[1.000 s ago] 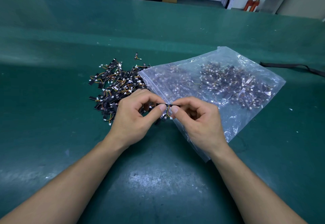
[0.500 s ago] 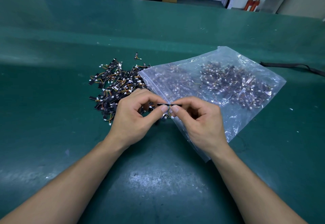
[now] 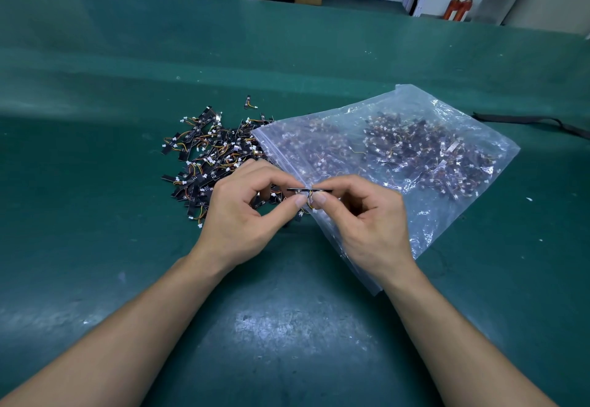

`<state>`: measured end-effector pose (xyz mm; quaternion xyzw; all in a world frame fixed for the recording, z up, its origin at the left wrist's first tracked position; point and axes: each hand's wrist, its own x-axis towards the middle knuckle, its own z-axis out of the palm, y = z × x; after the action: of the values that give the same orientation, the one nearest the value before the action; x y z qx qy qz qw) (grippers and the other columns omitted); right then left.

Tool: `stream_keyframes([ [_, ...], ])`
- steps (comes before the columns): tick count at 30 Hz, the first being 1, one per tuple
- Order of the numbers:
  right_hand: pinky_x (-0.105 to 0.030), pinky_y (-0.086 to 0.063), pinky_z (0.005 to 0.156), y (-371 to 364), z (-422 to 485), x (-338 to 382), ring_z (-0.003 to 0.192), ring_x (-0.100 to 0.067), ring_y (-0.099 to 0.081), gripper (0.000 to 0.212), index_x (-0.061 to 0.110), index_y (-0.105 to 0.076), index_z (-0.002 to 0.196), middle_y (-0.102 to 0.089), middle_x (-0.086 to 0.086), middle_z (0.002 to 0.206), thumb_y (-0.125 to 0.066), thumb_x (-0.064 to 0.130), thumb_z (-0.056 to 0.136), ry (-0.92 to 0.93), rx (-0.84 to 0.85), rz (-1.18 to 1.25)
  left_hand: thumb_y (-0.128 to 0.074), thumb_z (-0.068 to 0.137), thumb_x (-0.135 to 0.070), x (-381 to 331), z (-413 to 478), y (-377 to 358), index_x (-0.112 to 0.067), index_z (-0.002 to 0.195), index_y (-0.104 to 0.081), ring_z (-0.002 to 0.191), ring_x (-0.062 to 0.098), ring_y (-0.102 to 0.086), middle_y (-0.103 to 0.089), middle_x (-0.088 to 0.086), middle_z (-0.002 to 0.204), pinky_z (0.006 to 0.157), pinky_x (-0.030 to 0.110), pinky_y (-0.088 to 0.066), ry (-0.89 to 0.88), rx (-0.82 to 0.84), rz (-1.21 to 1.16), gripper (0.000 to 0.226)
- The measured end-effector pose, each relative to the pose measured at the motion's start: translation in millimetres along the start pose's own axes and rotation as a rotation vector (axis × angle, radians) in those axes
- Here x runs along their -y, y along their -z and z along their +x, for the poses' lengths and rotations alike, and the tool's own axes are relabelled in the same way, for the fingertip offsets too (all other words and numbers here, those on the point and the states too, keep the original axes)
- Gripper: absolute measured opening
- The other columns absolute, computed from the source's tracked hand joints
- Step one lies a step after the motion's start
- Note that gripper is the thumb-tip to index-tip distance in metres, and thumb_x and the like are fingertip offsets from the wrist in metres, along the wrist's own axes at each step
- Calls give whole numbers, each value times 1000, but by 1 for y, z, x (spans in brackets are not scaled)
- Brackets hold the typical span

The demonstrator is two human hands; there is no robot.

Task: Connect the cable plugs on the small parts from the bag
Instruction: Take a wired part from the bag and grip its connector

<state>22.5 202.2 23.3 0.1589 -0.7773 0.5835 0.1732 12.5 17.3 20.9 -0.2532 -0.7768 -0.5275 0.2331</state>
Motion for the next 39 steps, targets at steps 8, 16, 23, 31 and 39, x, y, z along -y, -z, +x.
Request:
stream_keyframes([
  [8, -14, -37, 50, 0, -1, 2, 49, -5, -48, 20, 37, -73, 92, -73, 9, 74, -79, 19, 84, 6, -4, 17, -76, 86, -15, 2, 0, -1, -24, 90, -72, 75, 19, -59, -69, -8, 80, 66, 30, -45, -1, -28, 38, 11],
  [16, -33, -46, 51, 0, 0, -2, 54, -22, -57, 9, 27, -77, 90, -75, 8, 76, -78, 19, 85, -10, 0, 16, -74, 85, -22, -1, 0, 0, -22, 91, -72, 76, 9, -56, -68, -8, 82, 68, 21, -40, -16, -14, 37, 7],
  [23, -19, -38, 50, 0, -2, 1, 50, -8, -48, 12, 32, -75, 88, -72, 8, 73, -76, 20, 85, -36, 2, 9, -74, 87, -20, 1, 0, -1, -23, 88, -72, 74, 22, -58, -69, -7, 81, 66, 32, -44, -23, -14, 61, 3],
  [31, -27, -42, 49, 0, -2, 2, 53, -26, -54, 8, 27, -75, 86, -73, 5, 71, -74, 19, 87, -49, 24, 16, -73, 87, -20, 1, -1, -1, -17, 86, -74, 74, 19, -57, -69, -8, 81, 66, 29, -43, 8, 6, 59, 3],
  [39, -35, -45, 50, -2, -1, 2, 56, -29, -56, 8, 29, -74, 86, -73, 6, 72, -72, 22, 88, -69, 25, 3, -73, 87, -16, 2, 0, 0, -19, 85, -73, 74, 20, -57, -68, -8, 80, 67, 30, -43, 27, 10, 50, 3],
])
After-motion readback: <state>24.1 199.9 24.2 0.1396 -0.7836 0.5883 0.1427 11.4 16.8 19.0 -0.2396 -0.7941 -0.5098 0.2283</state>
